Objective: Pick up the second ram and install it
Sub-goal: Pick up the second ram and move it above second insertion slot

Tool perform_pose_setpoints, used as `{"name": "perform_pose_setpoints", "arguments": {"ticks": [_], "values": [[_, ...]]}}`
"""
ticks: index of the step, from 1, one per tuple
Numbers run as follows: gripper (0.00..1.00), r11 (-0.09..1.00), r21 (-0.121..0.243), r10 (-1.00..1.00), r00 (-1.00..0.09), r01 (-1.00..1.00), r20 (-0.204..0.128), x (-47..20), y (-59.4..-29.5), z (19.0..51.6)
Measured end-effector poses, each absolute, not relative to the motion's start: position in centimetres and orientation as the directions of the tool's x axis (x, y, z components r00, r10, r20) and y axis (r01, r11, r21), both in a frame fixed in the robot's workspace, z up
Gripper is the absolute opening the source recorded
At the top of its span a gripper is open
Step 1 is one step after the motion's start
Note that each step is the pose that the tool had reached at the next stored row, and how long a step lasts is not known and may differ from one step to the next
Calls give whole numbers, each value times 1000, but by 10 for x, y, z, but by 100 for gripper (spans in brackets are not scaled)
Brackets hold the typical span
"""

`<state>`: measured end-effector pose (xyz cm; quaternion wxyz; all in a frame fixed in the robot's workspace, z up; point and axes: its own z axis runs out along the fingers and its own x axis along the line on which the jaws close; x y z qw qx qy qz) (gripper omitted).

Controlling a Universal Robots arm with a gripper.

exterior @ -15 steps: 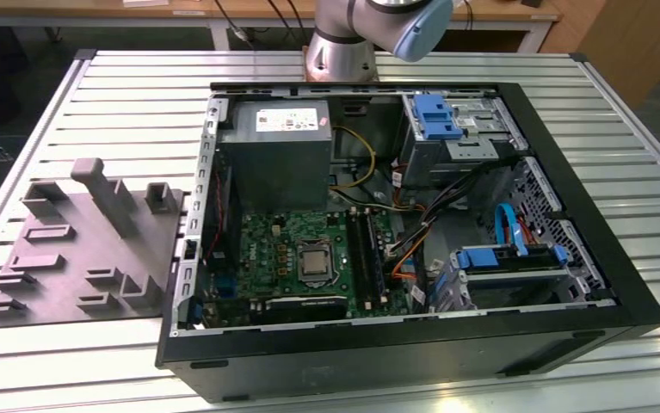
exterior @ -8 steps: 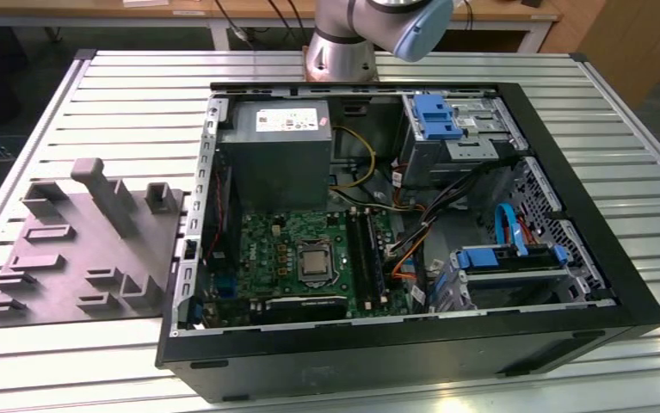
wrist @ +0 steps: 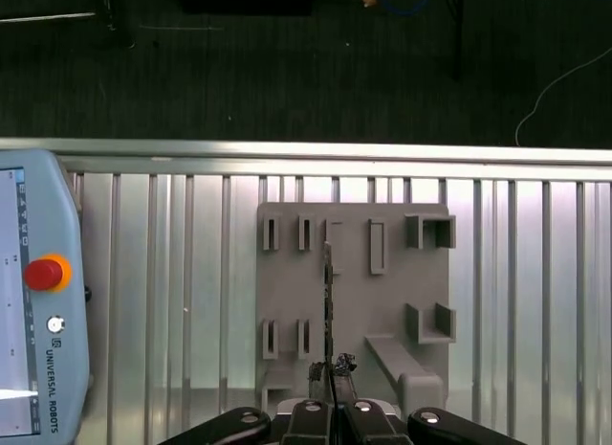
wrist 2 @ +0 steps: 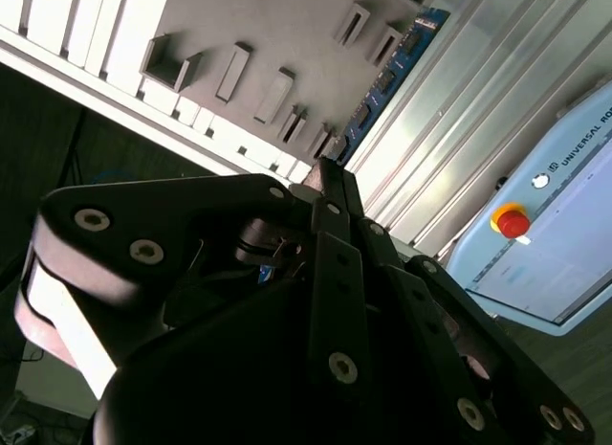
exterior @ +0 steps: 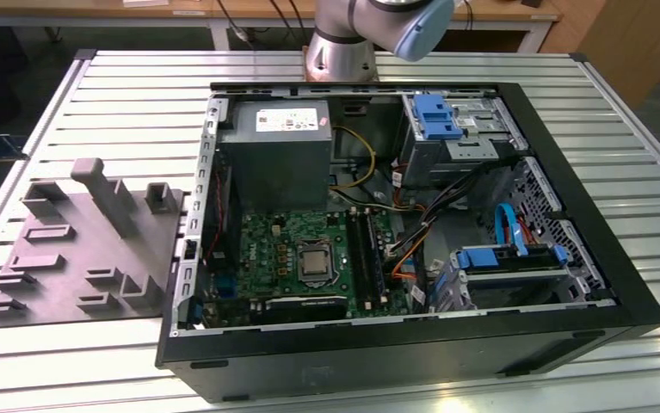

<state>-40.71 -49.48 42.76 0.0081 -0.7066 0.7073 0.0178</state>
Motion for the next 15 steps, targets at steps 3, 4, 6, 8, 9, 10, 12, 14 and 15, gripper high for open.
{"name": "perform_pose_setpoints", "arguments": {"ticks": [3,4,6,8,9,10,12,14,15], "values": [[11,1,14,-999,-1,-1000,-37,-400,-495,428],[11,1,14,-999,-1,-1000,-37,-397,-495,428],[11,1,14,-999,-1,-1000,-37,-392,-495,428],[11,1,14,-999,-2,-1000,-37,-388,-495,427],[11,1,14,-999,-2,-1000,-37,-386,-495,427],[11,1,14,-999,-2,-1000,-37,-384,-495,428],[11,2,14,-999,-2,-1000,-37,-380,-495,428],[11,2,14,-999,-3,-1000,-37,-375,-495,428],[11,3,14,-999,-3,-1000,-37,-373,-495,427]]}}
